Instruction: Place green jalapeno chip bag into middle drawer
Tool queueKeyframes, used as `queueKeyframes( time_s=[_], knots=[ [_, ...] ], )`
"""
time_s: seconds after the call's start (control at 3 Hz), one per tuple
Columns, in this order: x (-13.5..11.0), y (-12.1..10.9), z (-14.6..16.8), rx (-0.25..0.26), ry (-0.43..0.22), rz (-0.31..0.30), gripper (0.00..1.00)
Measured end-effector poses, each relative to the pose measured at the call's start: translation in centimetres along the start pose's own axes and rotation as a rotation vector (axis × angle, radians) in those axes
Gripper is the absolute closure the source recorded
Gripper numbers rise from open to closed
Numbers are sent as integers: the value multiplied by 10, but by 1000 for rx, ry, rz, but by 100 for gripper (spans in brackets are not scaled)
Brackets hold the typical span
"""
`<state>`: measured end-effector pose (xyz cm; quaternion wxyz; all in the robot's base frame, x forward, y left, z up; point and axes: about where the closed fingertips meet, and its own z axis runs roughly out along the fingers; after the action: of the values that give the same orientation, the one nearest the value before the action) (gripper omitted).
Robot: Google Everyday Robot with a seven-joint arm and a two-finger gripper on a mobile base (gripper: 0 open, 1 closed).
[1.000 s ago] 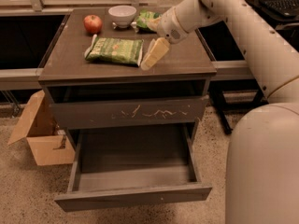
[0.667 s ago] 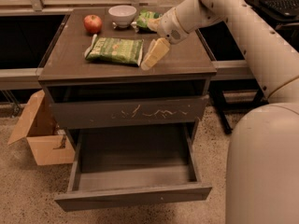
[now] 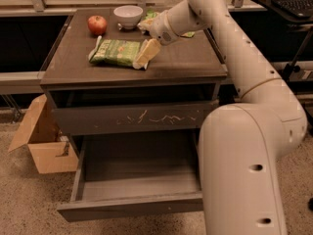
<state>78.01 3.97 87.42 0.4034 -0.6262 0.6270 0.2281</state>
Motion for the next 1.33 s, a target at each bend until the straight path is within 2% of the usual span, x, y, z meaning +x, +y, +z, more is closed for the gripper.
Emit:
queueKeyframes(
  time_s=[0.33, 0.67, 1.0, 1.33],
  knots=[
    [0, -12, 33, -19, -50, 36, 2],
    [5, -17, 55, -41, -81, 80, 32],
    [8, -19, 63, -49, -93, 100, 55],
    [-15, -21, 40, -36, -148, 43, 86]
  ],
)
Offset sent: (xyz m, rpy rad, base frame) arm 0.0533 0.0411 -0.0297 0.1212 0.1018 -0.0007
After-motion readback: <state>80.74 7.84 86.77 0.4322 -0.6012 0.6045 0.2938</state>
